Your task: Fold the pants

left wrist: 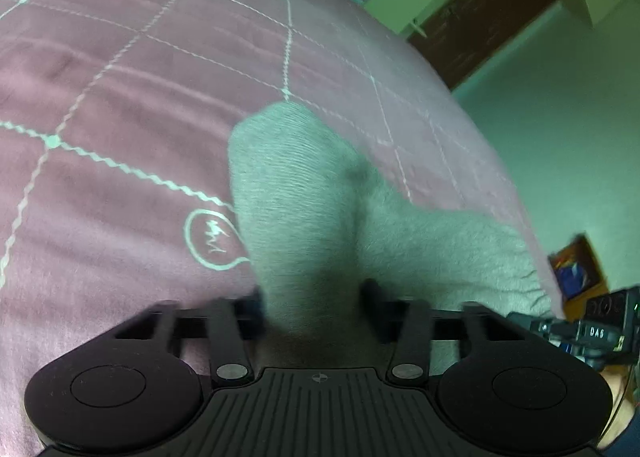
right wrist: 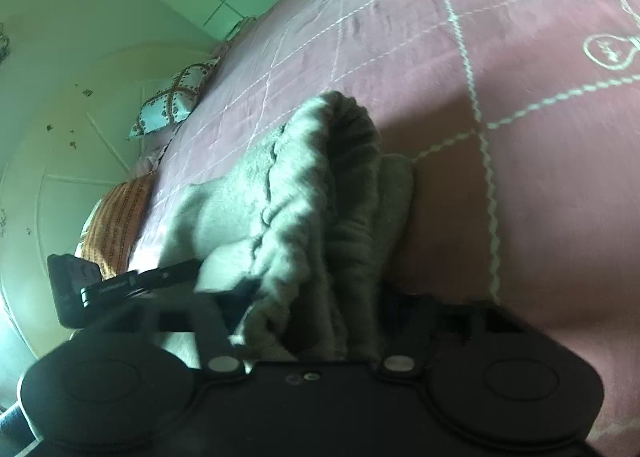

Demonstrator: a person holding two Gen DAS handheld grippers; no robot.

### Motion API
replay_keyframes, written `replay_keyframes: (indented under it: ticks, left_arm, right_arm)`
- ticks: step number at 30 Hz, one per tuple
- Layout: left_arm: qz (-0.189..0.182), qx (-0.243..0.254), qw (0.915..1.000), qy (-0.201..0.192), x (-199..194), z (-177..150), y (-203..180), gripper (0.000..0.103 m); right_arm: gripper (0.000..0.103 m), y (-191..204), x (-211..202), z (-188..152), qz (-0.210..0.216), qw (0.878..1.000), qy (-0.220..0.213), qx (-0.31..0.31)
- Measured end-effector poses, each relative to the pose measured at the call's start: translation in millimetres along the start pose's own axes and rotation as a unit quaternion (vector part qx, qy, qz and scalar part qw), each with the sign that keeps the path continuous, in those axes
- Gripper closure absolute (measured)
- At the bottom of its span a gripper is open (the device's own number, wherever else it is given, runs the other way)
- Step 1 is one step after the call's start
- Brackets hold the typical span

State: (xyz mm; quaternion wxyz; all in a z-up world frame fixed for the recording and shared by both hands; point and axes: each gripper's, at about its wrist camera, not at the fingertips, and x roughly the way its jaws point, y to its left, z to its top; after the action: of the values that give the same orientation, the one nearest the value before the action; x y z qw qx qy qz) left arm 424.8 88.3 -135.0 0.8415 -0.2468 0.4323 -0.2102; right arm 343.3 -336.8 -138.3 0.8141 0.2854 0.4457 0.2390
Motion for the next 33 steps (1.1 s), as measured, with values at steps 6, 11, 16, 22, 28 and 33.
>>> replay_keyframes:
  ticks: [6,11,16,22,28,33]
  left_arm:
    - [-0.071,-0.025,0.9961,-0.045,-23.3,25.4,6.9,0.073]
    - [-0.045,-0.002,0.9956,-0.082,-17.9,105.9,10.3,0.073]
    - [0.003,0.004,0.9970,-0.077,22.4,164.9,23.9,0.052]
    - [0.134,0.083,0.9801,-0.120,10.1,119.0,13.2,0.030]
    - [0.185,0.106,0.9729,-0.090,32.3,84.2,7.3,0.002]
    - [0.190,0.127,0.9631,-0.143,-23.9,55.8,-21.6,0.002]
  right_arm:
    - [0.064,30.5,-7.3,24.9,0.045,0.998,-0.022,-0.040]
    - [0.066,55.5,19.1,91.9,0.054,0.996,-0.031,-0.068]
    - [0.052,39.4,72.1,153.2,0.017,0.998,-0.038,-0.051]
    - [0.019,12.0,70.2,141.1,-0.072,0.994,-0.081,-0.009]
    - [0.009,18.3,99.7,114.3,-0.137,0.985,-0.039,-0.099]
    - [0.005,46.8,38.2,91.9,-0.115,0.981,-0.109,-0.110]
